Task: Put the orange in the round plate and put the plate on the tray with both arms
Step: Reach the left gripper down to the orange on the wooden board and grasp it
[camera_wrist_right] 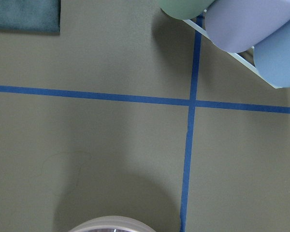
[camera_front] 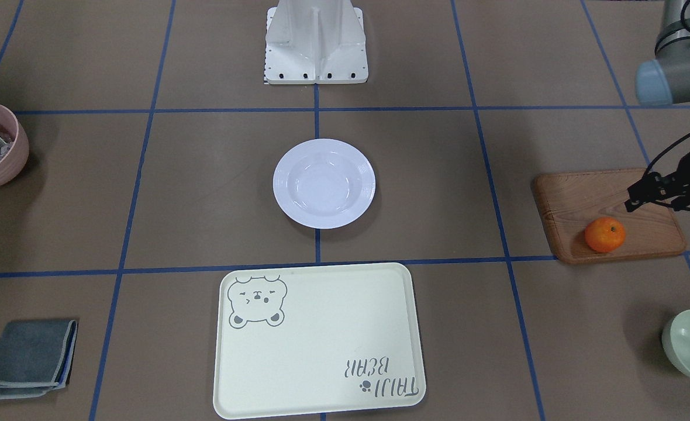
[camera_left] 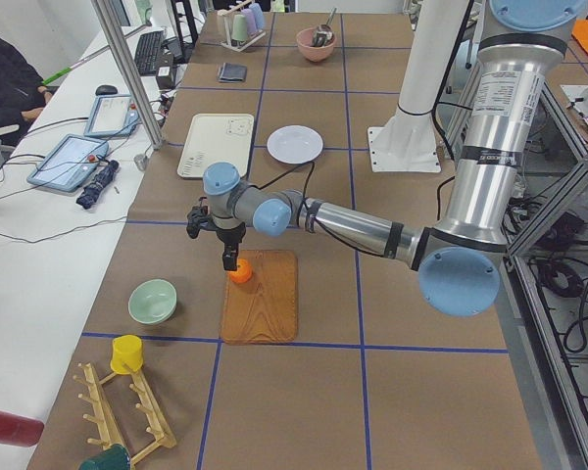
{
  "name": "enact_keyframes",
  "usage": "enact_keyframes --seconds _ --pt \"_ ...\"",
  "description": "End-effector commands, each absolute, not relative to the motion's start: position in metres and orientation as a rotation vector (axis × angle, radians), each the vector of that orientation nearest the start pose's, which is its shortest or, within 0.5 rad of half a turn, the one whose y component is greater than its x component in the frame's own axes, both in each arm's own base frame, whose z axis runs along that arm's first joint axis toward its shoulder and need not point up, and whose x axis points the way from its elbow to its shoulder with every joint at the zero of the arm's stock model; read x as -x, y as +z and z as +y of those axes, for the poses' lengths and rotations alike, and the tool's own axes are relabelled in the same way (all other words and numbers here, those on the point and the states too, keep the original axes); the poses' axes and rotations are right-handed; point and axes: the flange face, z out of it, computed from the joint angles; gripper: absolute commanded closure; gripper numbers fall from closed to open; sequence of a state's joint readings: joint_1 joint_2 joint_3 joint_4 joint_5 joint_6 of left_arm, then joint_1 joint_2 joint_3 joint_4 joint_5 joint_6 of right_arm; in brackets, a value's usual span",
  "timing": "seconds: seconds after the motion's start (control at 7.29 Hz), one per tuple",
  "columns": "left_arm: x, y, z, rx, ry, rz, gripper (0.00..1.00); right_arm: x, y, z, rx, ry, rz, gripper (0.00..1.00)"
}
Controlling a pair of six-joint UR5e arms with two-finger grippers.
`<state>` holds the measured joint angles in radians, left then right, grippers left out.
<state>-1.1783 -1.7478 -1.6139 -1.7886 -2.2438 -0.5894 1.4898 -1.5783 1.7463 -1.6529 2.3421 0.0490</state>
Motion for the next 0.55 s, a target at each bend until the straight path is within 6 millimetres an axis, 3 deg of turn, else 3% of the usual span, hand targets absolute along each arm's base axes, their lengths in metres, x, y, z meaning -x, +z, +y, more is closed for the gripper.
enact_keyframes --seconds 0.0,0.41 --pt "-0.203 0.540 -0.574 -0.079 -0.087 0.787 0.01 -0.024 0.585 -0.493 -0.030 -0.065 -0.775 0.00" --pt "-0.204 0.555 -0.575 -0.068 -0.083 0.777 0.01 -0.024 0.589 -0.494 -0.022 -0.059 -0.774 0.00"
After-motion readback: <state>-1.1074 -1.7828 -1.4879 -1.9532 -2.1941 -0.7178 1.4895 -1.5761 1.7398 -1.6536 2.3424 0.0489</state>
